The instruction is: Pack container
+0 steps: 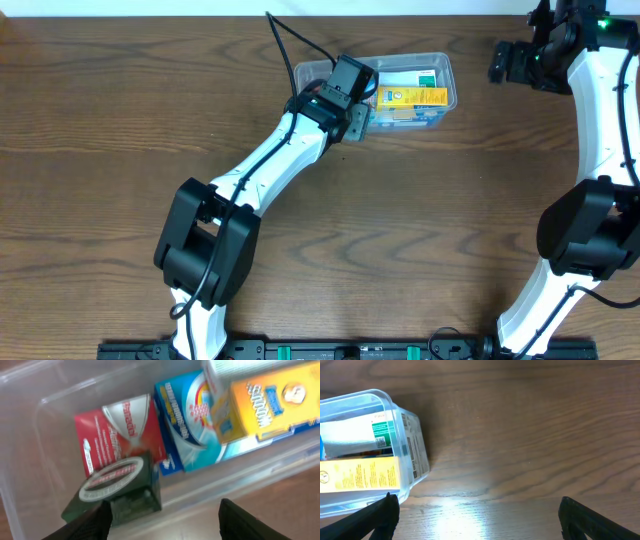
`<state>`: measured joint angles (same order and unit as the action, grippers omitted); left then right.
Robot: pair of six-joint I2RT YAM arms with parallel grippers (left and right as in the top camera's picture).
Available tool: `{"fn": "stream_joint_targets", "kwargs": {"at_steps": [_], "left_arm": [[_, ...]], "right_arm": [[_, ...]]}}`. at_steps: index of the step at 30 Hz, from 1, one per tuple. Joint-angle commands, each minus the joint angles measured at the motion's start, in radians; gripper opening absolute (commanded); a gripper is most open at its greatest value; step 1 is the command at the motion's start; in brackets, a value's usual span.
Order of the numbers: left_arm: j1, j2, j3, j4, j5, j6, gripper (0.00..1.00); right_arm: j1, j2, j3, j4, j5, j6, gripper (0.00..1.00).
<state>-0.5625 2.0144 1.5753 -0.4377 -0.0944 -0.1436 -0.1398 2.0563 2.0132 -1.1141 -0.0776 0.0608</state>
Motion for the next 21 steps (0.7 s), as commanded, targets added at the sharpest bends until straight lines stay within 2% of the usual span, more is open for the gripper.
{"fn": "stream_joint_targets", "kwargs": {"at_steps": [1,13,21], "left_arm": [[0.015,0.019,-0.014,0.026,-0.039,0.021,0.69],[0.034,0.042,-0.014,0.064,-0.038,0.047,0.69],[0.033,0.076,-0.014,-0.001,-0.037,0.047,0.69]], "right_arm": [[0.003,-0.001,0.014,-0.001,-0.001,0.013,0.99],[0.003,-0.001,0.014,-0.001,-0.001,0.013,0.99],[0.003,-0.001,0.014,-0.001,-0.001,0.013,0.99]]}}
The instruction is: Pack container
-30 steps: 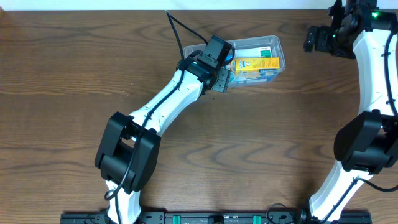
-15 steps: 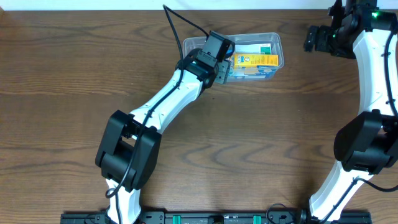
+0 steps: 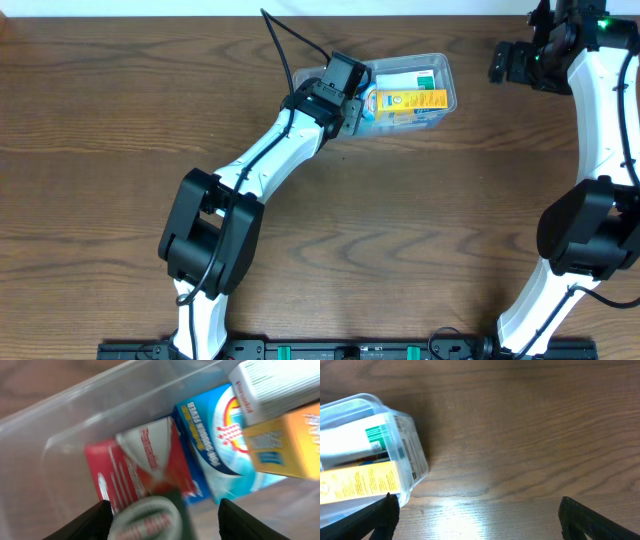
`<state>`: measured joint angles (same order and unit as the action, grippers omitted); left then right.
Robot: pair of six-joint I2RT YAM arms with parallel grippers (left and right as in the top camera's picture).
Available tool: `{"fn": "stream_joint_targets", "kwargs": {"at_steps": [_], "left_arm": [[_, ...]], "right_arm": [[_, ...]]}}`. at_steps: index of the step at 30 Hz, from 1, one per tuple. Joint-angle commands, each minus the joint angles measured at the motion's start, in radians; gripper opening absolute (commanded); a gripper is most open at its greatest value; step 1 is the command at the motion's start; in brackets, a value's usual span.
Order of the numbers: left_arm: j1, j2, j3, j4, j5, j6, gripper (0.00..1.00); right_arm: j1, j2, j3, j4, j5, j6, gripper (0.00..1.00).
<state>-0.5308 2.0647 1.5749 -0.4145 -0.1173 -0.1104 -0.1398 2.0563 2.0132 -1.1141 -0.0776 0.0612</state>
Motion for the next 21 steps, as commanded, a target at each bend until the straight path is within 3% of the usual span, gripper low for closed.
{"fn": "stream_joint_targets", "kwargs": {"at_steps": [1,14,21], "left_arm": [[0.002,0.025,-0.013,-0.029,-0.014,0.013,0.69],[0.002,0.025,-0.013,-0.075,-0.014,0.019,0.69],[0.015,0.025,-0.013,-0.098,-0.015,0.156,0.69]], "right_arm": [[0.003,-0.001,0.014,-0.001,-0.001,0.013,0.99],[0.003,-0.001,0.014,-0.001,-0.001,0.013,0.99],[0.003,-0.001,0.014,-0.001,-0.001,0.013,0.99]]}}
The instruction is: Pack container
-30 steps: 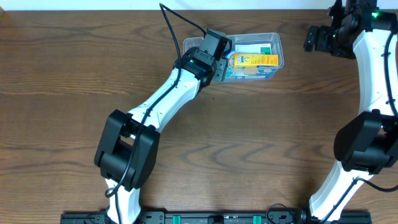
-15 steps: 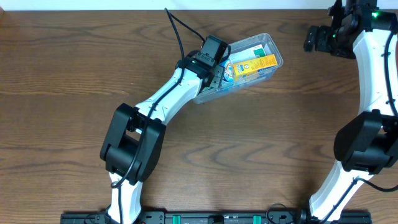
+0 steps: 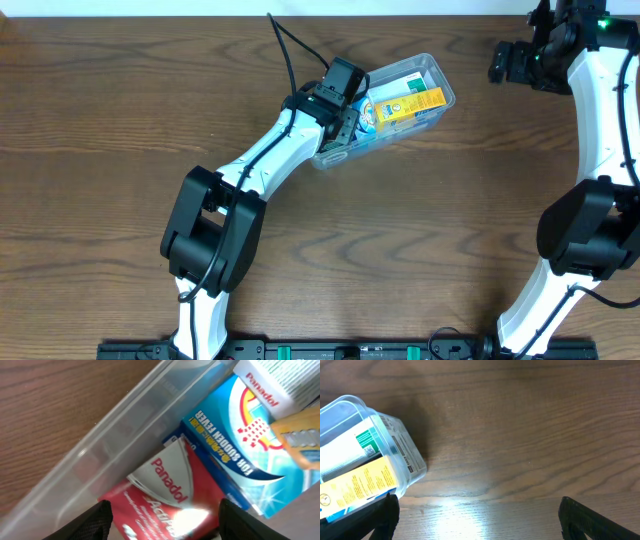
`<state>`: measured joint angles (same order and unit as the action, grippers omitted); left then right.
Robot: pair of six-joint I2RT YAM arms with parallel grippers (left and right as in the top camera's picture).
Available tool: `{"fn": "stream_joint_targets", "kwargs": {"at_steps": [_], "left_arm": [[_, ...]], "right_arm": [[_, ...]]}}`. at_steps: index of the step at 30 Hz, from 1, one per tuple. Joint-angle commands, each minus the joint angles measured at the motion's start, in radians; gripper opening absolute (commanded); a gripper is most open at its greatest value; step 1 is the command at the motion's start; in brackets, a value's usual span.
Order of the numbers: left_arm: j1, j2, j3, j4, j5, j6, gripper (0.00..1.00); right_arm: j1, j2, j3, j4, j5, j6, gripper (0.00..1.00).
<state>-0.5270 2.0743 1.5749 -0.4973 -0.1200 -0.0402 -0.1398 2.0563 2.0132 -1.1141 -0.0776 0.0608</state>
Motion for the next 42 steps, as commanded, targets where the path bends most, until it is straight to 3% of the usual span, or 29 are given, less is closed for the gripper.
{"fn": "stream_joint_targets", "kwargs": {"at_steps": [1,21,29,31,38,42], "left_arm": [[0.013,0.016,-0.013,-0.023,-0.012,0.106,0.69],[0.004,-0.07,0.061,-0.093,0.007,0.111,0.7],[0.0,-0.182,0.062,-0.142,0.007,-0.076,0.71],[0.0,-0.202,0.062,-0.17,0.007,-0.15,0.86],[0.008,-0.227,0.062,-0.313,0.006,-0.284,1.0],[0.043,-0.241,0.062,-0.402,0.006,-0.361,0.98]], "right_arm": [[0.003,-0.001,0.014,-0.001,-0.001,0.013,0.99],[0.003,-0.001,0.014,-0.001,-0.001,0.013,0.99],[0.003,-0.001,0.014,-0.001,-0.001,0.013,0.99],[0.003,-0.001,0.014,-0.001,-0.001,0.013,0.99],[0.003,-0.001,0.014,-0.001,-0.001,0.013,0.99],[0.003,-0.001,0.014,-0.001,-0.001,0.013,0.99]]}}
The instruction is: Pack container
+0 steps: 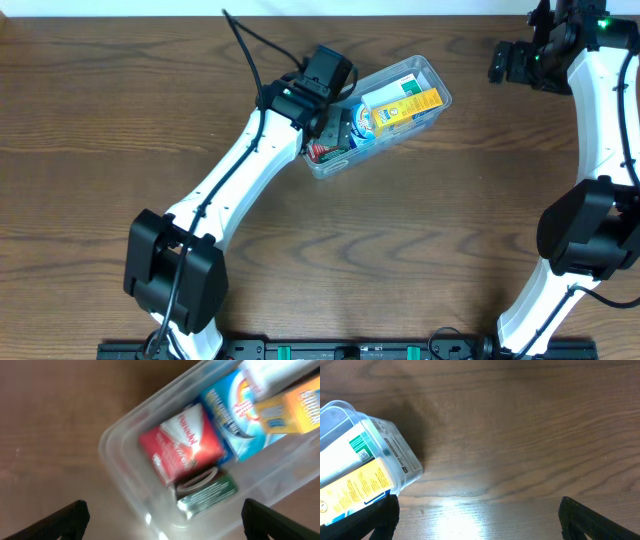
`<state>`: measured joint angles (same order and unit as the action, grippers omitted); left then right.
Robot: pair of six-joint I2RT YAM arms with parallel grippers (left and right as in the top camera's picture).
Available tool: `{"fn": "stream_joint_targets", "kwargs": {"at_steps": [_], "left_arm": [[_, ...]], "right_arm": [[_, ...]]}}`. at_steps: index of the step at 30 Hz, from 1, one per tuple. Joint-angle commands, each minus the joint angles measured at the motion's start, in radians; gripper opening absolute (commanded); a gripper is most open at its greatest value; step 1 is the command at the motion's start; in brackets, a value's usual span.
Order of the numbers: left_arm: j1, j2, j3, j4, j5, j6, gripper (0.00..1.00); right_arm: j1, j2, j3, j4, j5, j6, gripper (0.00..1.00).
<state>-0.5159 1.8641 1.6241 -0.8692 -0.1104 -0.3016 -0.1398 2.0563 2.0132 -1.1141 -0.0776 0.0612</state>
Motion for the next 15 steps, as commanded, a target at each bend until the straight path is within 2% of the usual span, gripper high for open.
{"fn": "stream_joint_targets", "kwargs": {"at_steps": [1,6,10,15], "left_arm": [[0.047,-0.035,0.013,-0.047,-0.003,-0.122,0.98],[0.124,-0.05,0.013,-0.087,0.0,-0.217,0.98],[0.151,-0.05,0.013,-0.089,0.08,-0.221,0.98],[0.144,-0.05,0.01,-0.107,0.1,-0.22,0.98]], "right_arm": [[0.003,-0.001,0.014,-0.001,-0.001,0.013,0.99],[0.003,-0.001,0.014,-0.001,-0.001,0.013,0.99],[0.003,-0.001,0.014,-0.001,-0.001,0.013,0.99],[0.003,-0.001,0.014,-0.001,-0.001,0.013,0.99]]}}
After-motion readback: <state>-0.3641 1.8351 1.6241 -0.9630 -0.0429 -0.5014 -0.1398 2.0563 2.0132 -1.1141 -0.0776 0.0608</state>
